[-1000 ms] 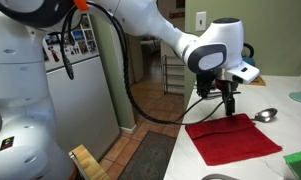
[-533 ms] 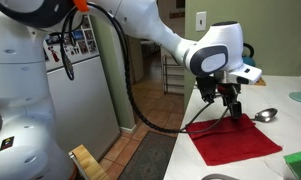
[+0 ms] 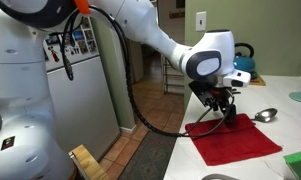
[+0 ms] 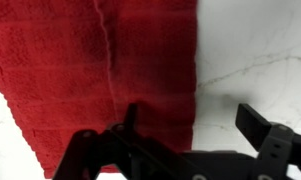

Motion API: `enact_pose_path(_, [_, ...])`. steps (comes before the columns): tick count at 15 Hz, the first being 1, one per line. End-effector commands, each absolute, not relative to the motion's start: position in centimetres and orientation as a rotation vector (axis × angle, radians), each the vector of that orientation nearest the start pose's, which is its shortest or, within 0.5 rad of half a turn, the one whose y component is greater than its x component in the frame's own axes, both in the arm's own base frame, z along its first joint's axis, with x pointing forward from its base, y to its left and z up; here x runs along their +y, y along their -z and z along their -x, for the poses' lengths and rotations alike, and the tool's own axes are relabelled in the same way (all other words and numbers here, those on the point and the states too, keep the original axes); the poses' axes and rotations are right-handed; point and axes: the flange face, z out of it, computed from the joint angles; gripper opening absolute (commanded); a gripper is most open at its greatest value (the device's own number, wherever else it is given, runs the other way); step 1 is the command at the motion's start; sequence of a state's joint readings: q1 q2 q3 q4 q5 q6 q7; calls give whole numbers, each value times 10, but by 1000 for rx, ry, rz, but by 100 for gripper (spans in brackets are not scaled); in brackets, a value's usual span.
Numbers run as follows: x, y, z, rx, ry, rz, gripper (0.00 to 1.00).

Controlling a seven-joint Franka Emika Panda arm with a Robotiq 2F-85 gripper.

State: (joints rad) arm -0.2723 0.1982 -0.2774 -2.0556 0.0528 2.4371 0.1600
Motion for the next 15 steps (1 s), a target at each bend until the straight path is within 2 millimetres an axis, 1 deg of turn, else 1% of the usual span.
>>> enact_pose_path(1, [-305,-361,-501,1107,124,3031,100])
enact_pose_path(4, [-302,-360,-496,1080,49,3056,100])
enact_pose_path(5, [-301,-360,-495,1079,37,3059,98])
enact_pose_path(6, [-300,-361,-495,1067,31,3057,89])
enact_pose_path(7, [-300,-362,-495,1074,25,3053,86])
enact_pose_path(9, [-300,-363,-495,1069,10,3049,68])
enact_pose_path(10, [-300,-363,-495,1070,5,3045,56])
enact_pose_path(11, [-300,-363,-496,1071,4,3045,48])
enact_pose_path(14, [-300,-364,-497,1073,-1,3042,36])
enact_pose_path(15, [-300,-364,-498,1075,0,3043,30])
